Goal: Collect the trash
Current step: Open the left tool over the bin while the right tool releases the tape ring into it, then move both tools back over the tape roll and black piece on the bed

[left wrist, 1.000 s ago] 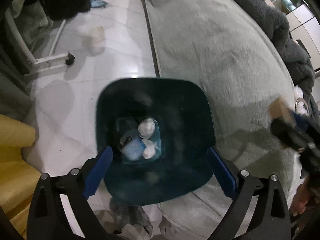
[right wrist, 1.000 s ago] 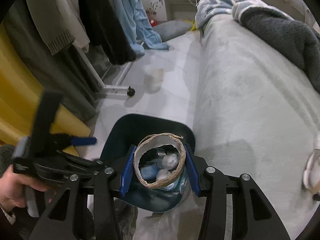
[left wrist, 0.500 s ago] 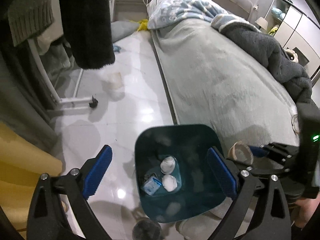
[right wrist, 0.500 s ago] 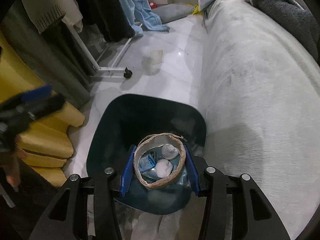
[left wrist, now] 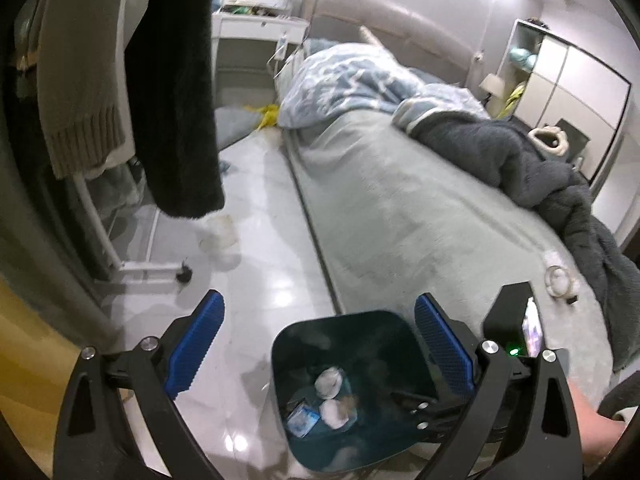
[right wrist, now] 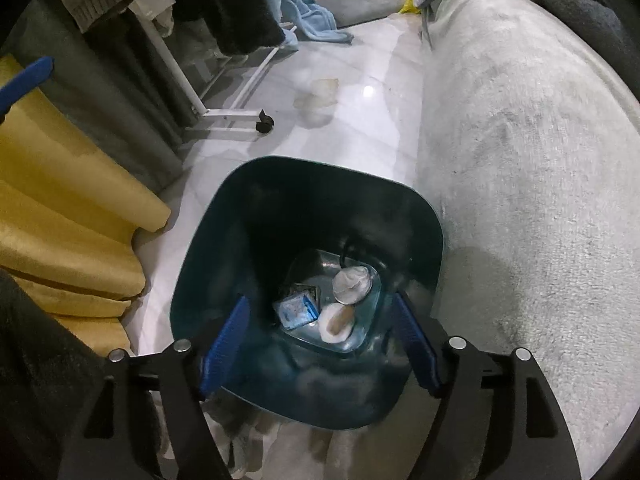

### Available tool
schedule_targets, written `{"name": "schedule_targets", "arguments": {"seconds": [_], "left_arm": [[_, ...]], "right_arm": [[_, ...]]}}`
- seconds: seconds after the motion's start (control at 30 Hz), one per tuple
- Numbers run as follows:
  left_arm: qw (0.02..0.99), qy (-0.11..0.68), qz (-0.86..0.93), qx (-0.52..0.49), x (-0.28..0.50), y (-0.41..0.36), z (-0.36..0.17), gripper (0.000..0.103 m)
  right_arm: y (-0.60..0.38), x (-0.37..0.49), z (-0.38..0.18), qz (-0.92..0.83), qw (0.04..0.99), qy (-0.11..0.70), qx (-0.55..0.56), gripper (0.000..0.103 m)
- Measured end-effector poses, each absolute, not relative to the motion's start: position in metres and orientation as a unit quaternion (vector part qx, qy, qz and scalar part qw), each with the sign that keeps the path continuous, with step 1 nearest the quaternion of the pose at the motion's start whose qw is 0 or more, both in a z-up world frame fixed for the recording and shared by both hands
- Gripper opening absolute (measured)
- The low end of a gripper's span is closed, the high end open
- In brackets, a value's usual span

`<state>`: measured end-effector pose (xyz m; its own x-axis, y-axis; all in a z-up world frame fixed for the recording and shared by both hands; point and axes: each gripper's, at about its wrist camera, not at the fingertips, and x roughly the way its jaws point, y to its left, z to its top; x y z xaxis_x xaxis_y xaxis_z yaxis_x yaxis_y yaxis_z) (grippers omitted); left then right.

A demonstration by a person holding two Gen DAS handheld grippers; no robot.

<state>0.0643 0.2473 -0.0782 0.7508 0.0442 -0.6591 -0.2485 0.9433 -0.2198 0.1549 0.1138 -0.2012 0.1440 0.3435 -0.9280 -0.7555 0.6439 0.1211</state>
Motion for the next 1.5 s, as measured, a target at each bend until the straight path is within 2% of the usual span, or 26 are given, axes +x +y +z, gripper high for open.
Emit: {"name": "schedule_targets", "arguments": {"seconds": [0.53,1.5], "left_arm": [[0.950,0.285,0.044,-0.120,0.066,0.219,-0.033,0.098],[0.946,0.301,-0.073,-0.100,0.128,0.099,-0.037,0.097]], "right_arm": [[0.084,0.151,-0.148,0.376,0.768,0.490,-0.166,0.079],[-0.072,0.196,-0.077,0.302,0.850,0.421,-0.098,0.080]]}}
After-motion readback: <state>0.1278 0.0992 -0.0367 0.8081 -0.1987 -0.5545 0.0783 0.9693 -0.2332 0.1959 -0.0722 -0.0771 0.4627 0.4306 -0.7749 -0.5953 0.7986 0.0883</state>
